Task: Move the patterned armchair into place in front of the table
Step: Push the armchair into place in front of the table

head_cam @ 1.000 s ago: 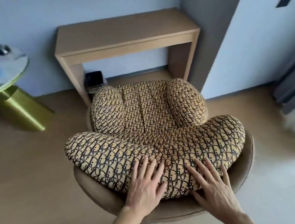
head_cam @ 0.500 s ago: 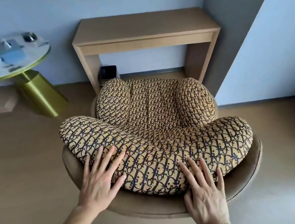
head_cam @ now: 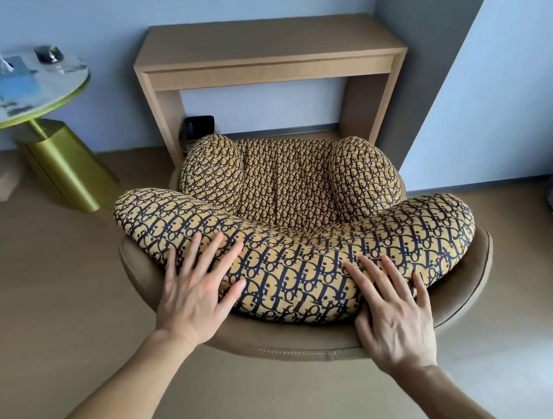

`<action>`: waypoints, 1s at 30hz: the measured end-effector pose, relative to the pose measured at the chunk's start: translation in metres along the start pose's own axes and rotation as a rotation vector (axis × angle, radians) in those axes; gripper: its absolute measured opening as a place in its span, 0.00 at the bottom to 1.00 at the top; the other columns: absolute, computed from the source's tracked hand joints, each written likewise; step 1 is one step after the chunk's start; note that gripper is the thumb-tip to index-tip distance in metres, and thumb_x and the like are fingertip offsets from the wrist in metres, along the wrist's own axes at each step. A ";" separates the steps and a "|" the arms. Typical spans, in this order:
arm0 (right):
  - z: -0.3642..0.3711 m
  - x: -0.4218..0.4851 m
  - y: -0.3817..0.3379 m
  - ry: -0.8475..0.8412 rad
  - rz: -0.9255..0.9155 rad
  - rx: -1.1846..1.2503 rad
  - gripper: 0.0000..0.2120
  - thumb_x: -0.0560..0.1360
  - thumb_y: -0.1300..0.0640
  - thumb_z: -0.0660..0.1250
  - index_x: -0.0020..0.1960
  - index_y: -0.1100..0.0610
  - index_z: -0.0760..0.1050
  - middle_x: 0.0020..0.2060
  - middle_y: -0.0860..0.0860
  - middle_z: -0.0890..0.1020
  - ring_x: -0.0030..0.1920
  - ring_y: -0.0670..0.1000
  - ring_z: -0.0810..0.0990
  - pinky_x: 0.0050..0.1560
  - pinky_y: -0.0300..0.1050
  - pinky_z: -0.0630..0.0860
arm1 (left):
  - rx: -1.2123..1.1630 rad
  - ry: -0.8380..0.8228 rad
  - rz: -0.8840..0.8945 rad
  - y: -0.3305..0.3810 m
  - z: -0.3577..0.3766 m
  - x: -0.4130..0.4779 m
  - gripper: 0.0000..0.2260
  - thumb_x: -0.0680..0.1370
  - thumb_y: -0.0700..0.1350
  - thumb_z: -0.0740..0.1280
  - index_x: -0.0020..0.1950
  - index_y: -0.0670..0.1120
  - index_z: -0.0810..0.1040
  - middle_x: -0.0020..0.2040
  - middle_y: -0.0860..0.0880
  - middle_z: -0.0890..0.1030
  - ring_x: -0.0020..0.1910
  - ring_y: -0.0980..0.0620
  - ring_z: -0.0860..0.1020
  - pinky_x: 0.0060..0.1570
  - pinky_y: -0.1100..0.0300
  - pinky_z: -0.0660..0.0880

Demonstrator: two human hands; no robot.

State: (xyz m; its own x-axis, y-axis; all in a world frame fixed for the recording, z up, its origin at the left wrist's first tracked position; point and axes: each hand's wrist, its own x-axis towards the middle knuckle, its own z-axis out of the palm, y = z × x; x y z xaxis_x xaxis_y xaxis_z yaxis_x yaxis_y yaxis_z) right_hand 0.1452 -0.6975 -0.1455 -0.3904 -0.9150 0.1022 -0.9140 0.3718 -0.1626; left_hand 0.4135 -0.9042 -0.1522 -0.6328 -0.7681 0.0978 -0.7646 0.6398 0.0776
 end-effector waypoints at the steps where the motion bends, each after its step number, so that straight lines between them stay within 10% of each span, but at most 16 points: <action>1: -0.001 0.002 0.001 0.016 0.003 0.001 0.39 0.71 0.47 0.59 0.81 0.38 0.55 0.80 0.42 0.63 0.82 0.50 0.56 0.78 0.67 0.55 | -0.015 -0.002 -0.001 0.001 -0.001 0.004 0.28 0.81 0.68 0.46 0.81 0.66 0.49 0.84 0.55 0.52 0.83 0.47 0.47 0.78 0.35 0.48; 30: 0.019 0.244 0.102 0.122 -0.095 -0.005 0.34 0.72 0.48 0.57 0.79 0.41 0.63 0.78 0.42 0.69 0.80 0.50 0.63 0.76 0.65 0.63 | -0.105 0.099 -0.046 0.020 0.032 0.236 0.28 0.80 0.70 0.45 0.80 0.67 0.54 0.83 0.55 0.56 0.83 0.47 0.51 0.78 0.36 0.51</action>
State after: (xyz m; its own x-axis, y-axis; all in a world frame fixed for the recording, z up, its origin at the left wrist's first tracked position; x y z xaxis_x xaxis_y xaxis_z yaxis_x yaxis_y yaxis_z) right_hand -0.0412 -0.8857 -0.1558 -0.3124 -0.9204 0.2349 -0.9479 0.2857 -0.1412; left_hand 0.2454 -1.0734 -0.1592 -0.5780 -0.7940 0.1881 -0.7725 0.6067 0.1873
